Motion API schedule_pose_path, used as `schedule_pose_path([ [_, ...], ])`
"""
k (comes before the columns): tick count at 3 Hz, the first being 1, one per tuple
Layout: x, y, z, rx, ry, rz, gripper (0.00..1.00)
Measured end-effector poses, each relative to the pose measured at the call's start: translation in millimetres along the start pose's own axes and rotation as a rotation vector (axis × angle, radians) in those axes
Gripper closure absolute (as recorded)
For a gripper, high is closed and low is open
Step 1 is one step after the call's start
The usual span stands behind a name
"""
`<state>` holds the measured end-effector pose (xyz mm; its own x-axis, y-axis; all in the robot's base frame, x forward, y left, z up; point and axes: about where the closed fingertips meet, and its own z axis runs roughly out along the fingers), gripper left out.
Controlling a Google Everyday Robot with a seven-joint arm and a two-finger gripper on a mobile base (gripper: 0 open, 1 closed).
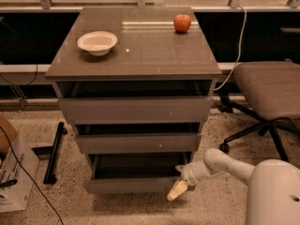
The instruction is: Open bottom drawer
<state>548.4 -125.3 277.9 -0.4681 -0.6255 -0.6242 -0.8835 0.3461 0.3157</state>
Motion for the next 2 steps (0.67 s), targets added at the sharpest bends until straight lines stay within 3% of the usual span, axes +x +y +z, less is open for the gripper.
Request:
schedule_pose_path([
  [1,10,-2,25,-0.080,-0.021,0.014,0.00],
  [2,45,3,64,-0.209,-0.037,0.099,0.17],
])
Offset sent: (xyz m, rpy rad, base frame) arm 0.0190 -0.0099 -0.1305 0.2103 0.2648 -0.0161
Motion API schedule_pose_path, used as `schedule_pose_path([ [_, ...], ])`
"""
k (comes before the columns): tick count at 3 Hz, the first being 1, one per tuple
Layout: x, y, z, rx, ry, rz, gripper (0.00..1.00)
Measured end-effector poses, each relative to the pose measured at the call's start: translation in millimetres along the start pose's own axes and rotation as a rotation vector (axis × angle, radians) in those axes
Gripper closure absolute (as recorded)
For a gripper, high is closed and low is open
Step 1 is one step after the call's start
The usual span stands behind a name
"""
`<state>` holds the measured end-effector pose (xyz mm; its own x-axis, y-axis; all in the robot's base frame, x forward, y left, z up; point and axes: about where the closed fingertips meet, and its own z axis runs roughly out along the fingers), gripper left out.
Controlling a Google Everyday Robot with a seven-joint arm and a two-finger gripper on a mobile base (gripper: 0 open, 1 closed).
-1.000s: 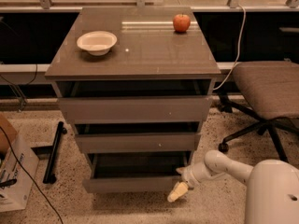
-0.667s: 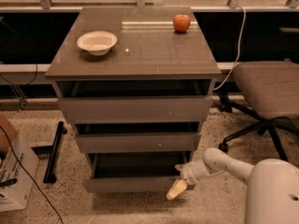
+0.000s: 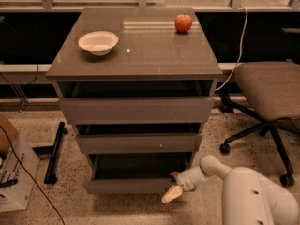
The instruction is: Open bottom drawer
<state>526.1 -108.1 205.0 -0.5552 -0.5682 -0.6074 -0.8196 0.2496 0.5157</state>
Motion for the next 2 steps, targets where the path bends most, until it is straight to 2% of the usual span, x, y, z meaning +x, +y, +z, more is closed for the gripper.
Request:
schedule_pose_path([
  [2,-3.6,3.0,-3.6,0.000,0.000,0.000,0.64],
])
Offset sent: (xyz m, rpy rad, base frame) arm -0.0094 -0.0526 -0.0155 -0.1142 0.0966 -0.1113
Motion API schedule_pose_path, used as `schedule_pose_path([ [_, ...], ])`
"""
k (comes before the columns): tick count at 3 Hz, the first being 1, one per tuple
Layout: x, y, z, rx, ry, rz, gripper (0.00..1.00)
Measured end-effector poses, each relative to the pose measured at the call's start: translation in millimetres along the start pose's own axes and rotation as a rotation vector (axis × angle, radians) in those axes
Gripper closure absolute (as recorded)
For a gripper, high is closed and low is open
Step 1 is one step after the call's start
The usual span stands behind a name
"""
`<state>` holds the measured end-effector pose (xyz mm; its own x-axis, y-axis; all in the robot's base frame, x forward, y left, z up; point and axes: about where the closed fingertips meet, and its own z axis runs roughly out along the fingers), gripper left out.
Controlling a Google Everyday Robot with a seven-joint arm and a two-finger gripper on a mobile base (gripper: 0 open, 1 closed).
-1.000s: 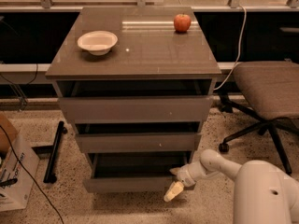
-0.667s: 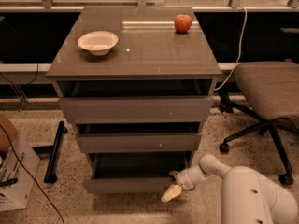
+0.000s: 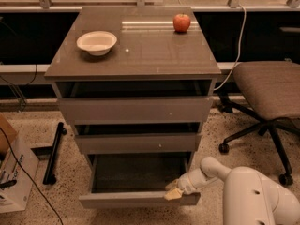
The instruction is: Open bottom drawer
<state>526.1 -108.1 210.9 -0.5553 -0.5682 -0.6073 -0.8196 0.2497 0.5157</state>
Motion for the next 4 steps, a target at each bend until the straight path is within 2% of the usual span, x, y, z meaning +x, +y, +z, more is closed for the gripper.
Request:
schedule_pose_path([
  [1,19,9,-4,0.014,0.025,0.066,0.70],
  [2,47,26,-3,0.020,0.061,0.172,0.39],
  [3,43,29,-6,0.020,0.061,0.172,0.16],
  [4,40,32,-10,0.020,0.061,0.172,0.00],
])
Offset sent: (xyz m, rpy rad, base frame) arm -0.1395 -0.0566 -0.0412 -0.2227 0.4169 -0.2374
